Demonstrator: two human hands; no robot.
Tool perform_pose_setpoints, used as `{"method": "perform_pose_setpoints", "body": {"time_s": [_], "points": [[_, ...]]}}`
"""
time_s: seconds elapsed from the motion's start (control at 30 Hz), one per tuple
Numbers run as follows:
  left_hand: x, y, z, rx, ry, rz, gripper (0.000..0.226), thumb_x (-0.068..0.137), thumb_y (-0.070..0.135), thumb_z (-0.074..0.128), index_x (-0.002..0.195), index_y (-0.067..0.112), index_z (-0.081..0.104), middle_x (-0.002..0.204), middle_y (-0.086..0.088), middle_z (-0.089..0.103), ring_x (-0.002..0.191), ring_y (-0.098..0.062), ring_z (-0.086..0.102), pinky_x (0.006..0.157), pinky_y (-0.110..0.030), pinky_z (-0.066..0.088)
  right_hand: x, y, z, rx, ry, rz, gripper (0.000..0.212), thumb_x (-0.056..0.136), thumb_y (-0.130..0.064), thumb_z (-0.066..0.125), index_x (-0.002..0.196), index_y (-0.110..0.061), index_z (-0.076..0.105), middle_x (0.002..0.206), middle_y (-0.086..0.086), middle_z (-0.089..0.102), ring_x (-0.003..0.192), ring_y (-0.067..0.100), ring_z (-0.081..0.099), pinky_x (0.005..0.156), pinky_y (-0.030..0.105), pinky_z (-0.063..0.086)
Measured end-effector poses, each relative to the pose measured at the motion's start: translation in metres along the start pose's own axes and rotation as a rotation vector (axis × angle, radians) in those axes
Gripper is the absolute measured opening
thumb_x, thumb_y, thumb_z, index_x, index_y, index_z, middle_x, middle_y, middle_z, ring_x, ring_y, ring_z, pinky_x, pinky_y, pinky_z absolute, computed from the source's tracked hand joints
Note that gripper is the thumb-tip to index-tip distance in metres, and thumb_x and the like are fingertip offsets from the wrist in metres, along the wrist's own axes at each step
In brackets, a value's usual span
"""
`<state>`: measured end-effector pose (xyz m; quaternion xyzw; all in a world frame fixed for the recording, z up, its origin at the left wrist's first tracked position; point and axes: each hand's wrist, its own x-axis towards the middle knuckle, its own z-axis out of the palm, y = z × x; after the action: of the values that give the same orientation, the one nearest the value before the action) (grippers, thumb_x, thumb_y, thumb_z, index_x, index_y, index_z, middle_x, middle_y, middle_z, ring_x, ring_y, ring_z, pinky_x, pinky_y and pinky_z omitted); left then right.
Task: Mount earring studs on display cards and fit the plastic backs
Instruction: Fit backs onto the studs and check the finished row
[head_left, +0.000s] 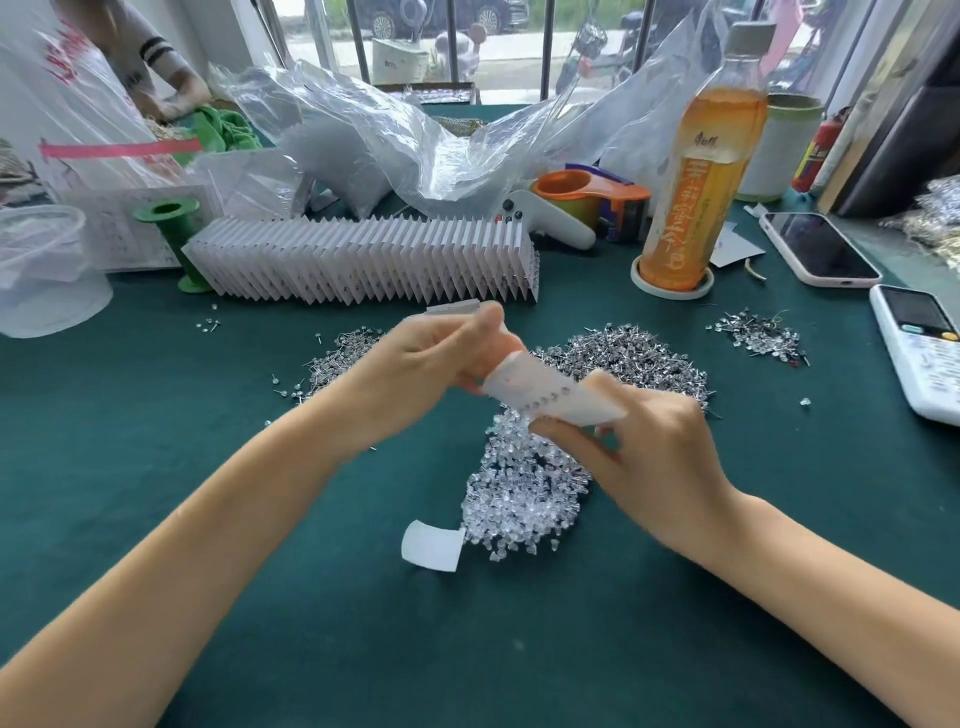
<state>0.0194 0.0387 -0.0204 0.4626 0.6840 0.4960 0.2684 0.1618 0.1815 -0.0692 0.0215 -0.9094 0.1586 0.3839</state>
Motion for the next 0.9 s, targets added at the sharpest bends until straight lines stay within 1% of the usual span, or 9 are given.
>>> {"method": "perform_pose_setpoints", "body": {"time_s": [0.07,0.13,0.23,0.37,0.43,0.53,0.6,0.73,0.9], "points": [[0.000,0.000,-0.003,-0.100,0.047,0.003,0.032,0.084,0.040,0.046,0.094,0.016,0.066,0.090,-0.002,0.071,0.083,-0.014,0.066,0.077,-0.026,0.054,0.001,-0.003,-0.001,0.198,-0.043,0.351,0.032,0.078,-0.041,0.072,0.090,-0.012,0.074,0.073,-0.004,0.073,0.049,0.021,0.054,0.051,0.033,0.045],[0.000,-0.003,0.001,-0.054,0.054,0.054,0.023,0.082,0.029,0.056,0.096,0.014,0.065,0.087,0.000,0.071,0.079,-0.009,0.066,0.074,-0.022,0.054,0.003,-0.005,-0.001,0.453,-0.051,0.563,0.024,0.072,-0.040,0.075,0.090,-0.023,0.072,0.080,-0.013,0.074,0.056,0.021,0.058,0.054,0.030,0.046],[0.001,-0.008,0.005,-0.092,0.140,0.073,0.016,0.081,0.020,0.061,0.094,0.013,0.068,0.082,0.002,0.073,0.075,-0.005,0.066,0.070,-0.020,0.054,0.008,-0.009,-0.003,0.693,-0.039,0.620,0.026,0.068,-0.042,0.072,0.089,-0.028,0.063,0.082,-0.018,0.073,0.061,0.006,0.067,0.048,0.015,0.045],[0.001,-0.014,0.002,-0.017,0.237,0.030,0.014,0.082,0.026,0.062,0.092,0.026,0.071,0.085,0.013,0.073,0.080,0.000,0.065,0.072,-0.019,0.054,0.011,-0.006,-0.011,0.845,0.034,0.753,0.029,0.079,-0.037,0.066,0.082,-0.009,0.060,0.065,0.000,0.070,0.049,0.012,0.061,0.038,0.018,0.039],[0.000,-0.017,0.004,0.138,0.250,0.027,0.027,0.080,0.045,0.058,0.102,0.034,0.068,0.100,0.014,0.069,0.090,-0.004,0.064,0.082,-0.028,0.054,0.011,-0.004,-0.013,0.891,0.029,0.850,0.024,0.078,-0.032,0.068,0.080,-0.009,0.062,0.058,0.001,0.066,0.047,0.012,0.056,0.037,0.018,0.035],[-0.004,-0.018,0.008,0.420,0.170,0.115,0.066,0.071,0.064,0.058,0.128,0.032,0.054,0.127,0.016,0.050,0.109,-0.001,0.054,0.091,-0.020,0.048,0.013,-0.003,-0.013,0.947,0.033,0.930,0.015,0.083,-0.024,0.067,0.078,-0.011,0.061,0.052,0.000,0.062,0.044,0.010,0.053,0.036,0.017,0.029],[-0.005,-0.019,0.010,0.469,0.137,0.163,0.079,0.066,0.064,0.064,0.135,0.026,0.050,0.133,0.015,0.047,0.117,0.000,0.049,0.096,-0.018,0.044,0.013,-0.001,-0.014,0.953,0.046,0.962,0.014,0.086,-0.021,0.066,0.076,-0.013,0.060,0.051,-0.001,0.061,0.042,0.008,0.051,0.036,0.016,0.027],[-0.006,-0.019,0.011,0.562,0.197,0.229,0.074,0.068,0.057,0.066,0.131,0.021,0.054,0.127,0.013,0.054,0.111,0.001,0.051,0.097,-0.010,0.037,0.017,0.006,-0.019,0.878,-0.069,0.996,0.020,0.089,-0.031,0.063,0.076,-0.015,0.062,0.056,-0.002,0.065,0.040,0.006,0.046,0.037,0.014,0.028],[-0.009,-0.021,0.014,0.679,0.232,0.204,0.072,0.071,0.066,0.065,0.133,0.033,0.047,0.119,0.022,0.052,0.101,0.007,0.047,0.089,-0.006,0.033,0.023,0.047,-0.055,0.281,-0.225,0.688,0.014,0.079,-0.038,0.072,0.076,-0.024,0.070,0.067,-0.013,0.070,0.048,0.002,0.049,0.051,0.016,0.041]]}}
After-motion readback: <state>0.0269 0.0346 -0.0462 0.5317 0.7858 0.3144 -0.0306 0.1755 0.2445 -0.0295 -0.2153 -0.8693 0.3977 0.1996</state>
